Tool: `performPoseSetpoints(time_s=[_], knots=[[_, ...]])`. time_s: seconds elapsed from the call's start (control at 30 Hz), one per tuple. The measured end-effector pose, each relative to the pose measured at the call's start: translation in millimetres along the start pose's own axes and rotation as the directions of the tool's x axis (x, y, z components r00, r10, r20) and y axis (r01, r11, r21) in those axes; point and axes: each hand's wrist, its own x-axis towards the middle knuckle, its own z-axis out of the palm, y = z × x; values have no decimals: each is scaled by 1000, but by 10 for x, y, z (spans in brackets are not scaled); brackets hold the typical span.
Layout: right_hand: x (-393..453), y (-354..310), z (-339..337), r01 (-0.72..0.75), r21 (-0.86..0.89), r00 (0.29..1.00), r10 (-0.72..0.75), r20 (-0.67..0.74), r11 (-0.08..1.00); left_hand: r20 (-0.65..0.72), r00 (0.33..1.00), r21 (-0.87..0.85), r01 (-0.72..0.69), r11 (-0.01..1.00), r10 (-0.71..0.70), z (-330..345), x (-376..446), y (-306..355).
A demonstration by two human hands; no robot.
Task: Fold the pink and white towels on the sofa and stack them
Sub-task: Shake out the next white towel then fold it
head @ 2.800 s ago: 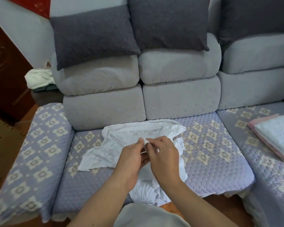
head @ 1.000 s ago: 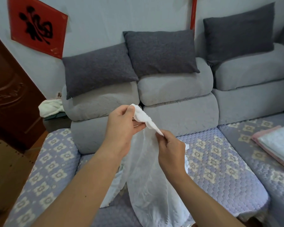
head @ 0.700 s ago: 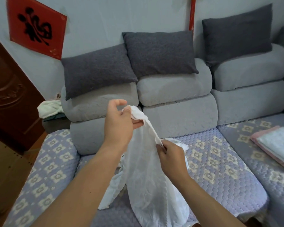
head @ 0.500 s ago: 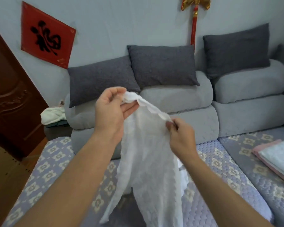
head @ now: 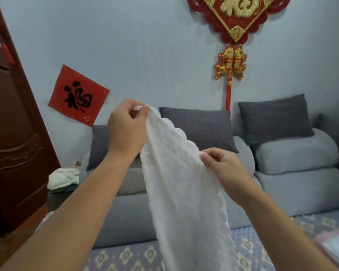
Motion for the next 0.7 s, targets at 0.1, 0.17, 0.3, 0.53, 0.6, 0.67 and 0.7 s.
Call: performPoseSetpoints(time_s=[0.1,0.17,0.3,0.53,0.6,0.67,0.7], knots=[[-115,82,112,-293,375,946,212,244,879,86,996,-21,34,999,-33,188,60,27],[-141,144,154,-348,434,929,246,275,831,168,982,-48,92,995,-83,317,11,23],[-158,340,250,-67,40,997,69,-32,997,231,966,101,-145,984,118,448,-108,-21],[-279,679,65,-44,-56,999,45,21,997,174,973,146,-180,973,153,370,65,-164],[-281,706,10,-93,25,995,94,-32,995,175,974,86,-157,984,141,333,88,-178],[-280,661,-11,-97,128,992,107,-73,987,163,985,-89,-39,995,53,314,124,-200],[-270,629,-12,-90,161,991,104,-80,983,164,986,-191,47,980,-16,295,150,-214]])
